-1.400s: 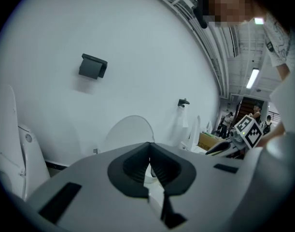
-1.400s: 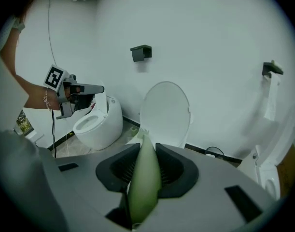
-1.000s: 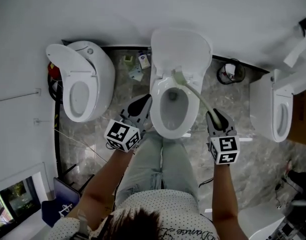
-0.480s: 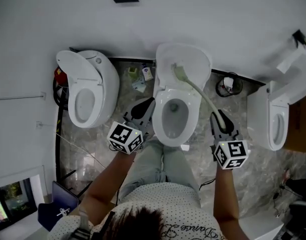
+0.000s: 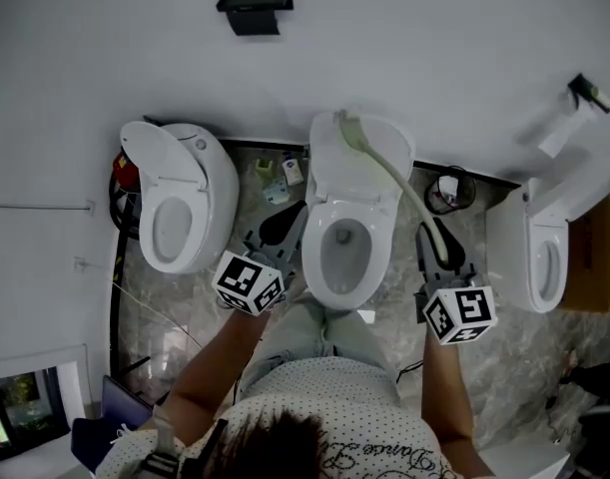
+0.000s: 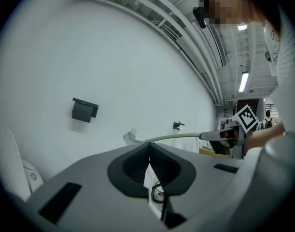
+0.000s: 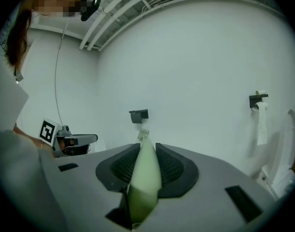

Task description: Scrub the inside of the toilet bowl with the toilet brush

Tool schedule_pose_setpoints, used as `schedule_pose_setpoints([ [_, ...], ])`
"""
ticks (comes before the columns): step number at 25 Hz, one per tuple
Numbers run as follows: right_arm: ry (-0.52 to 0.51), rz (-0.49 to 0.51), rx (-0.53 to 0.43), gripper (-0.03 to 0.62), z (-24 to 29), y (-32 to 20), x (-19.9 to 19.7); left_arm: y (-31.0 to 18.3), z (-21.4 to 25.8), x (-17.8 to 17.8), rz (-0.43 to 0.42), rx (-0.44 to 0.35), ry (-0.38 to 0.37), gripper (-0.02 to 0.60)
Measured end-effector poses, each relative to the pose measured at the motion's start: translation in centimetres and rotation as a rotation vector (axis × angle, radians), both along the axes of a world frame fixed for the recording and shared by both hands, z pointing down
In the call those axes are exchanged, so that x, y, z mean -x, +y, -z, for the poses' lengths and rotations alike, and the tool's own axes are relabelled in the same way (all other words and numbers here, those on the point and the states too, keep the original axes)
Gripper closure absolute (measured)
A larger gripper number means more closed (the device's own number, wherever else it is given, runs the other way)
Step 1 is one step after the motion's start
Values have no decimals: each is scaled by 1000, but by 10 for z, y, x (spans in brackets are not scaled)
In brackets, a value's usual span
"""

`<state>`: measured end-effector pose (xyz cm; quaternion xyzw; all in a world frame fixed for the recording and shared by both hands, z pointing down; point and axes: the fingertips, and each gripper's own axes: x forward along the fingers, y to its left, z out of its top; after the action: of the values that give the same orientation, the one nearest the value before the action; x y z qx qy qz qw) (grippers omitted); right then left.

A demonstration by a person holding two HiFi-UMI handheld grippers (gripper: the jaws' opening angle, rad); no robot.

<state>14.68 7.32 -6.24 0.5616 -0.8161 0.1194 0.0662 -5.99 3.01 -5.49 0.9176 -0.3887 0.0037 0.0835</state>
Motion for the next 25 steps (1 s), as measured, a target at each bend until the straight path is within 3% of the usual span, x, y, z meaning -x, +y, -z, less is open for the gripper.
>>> schedule_pose_setpoints([
  [4,-41,6,-57,484,24,-2,5,5,27,-6,-16,-76,19,578],
  [11,-103,9,-158,484,55,-10,7,4,59,-5,7,-128,66,578],
  [25,-63,49,-210,484,75,-15,26,4,64,-2,17,-131,60,578],
])
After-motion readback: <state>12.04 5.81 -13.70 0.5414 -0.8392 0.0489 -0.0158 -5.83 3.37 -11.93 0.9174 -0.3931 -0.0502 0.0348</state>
